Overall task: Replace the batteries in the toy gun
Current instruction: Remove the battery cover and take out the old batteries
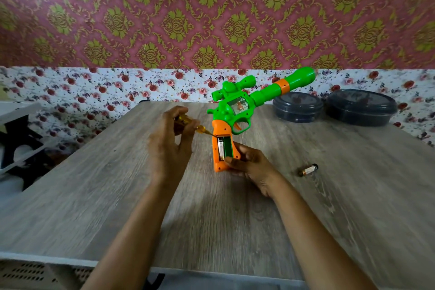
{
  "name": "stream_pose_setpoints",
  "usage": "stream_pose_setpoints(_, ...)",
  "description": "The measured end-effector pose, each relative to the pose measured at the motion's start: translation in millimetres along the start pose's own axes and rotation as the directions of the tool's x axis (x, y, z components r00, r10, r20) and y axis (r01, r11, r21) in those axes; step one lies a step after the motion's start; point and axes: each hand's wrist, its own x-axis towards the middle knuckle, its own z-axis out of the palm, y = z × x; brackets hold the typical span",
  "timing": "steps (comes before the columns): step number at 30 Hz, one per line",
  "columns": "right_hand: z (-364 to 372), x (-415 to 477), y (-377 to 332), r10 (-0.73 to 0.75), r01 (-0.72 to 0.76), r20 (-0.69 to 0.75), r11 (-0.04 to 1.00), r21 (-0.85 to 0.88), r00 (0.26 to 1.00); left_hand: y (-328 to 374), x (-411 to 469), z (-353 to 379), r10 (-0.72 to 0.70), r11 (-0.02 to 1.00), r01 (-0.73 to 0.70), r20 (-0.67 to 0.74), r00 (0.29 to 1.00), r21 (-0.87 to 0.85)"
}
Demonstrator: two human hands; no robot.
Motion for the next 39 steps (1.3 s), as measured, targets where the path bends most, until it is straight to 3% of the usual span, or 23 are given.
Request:
stream_pose_setpoints(8,0,-1,0,-0.004,0.004,0.045,1.000,0.001,0.999,1,0,2,0.169,0.983,-0.174,0.080,0.982,0.063)
stream_pose_setpoints(12,1,-1,0,-0.010,0.011,0.051,1.000,-0.012,0.999,9,-2,9,0.431,0.879,-0.455,0.169,0.886,0.143)
stream_pose_setpoints(14,0,-1,0,0.002,-0.002,0.041,1.000,-0.020,0.999,10,-5,11,0.483,0.843,-0.510,0.174,0.858,0.170)
stream_pose_setpoints(19,0,-4,-2,-0.013,0.013,0.050,1.000,0.006,0.999,2,-5,7,0.259,0.955,-0.266,0.068,0.963,0.134)
stream_pose_setpoints(27,3,-2,-4,-0.007,0.006,0.042,1.000,0.018,0.999,4,6,12,0.159,0.968,-0.171,0.079,0.984,0.182)
stream_pose_setpoints(30,3,-1,-2,-0.003,0.002,0.015,1.000,0.014,1.000,0,23,15,-0.050,0.992,0.045,0.037,0.998,0.121)
stream_pose_setpoints(32,2,-1,-2,-0.011,0.011,0.017,1.000,0.008,1.000,-15,38,17,-0.322,0.947,0.322,0.014,0.947,-0.003)
stream_pose_setpoints(34,3,-1,-3,-0.028,0.028,0.019,1.000,0.004,0.999,-32,45,19,-0.518,0.854,0.520,0.076,0.852,-0.017)
stream_pose_setpoints(37,5,0,-3,-0.070,0.072,0.029,0.996,-0.044,0.997,-41,32,27,-0.643,0.764,0.639,0.185,0.743,0.085)
stream_pose_setpoints(39,5,0,-2,-0.072,0.073,0.034,0.997,-0.036,0.997,-38,26,30,-0.648,0.759,0.647,0.169,0.742,0.072)
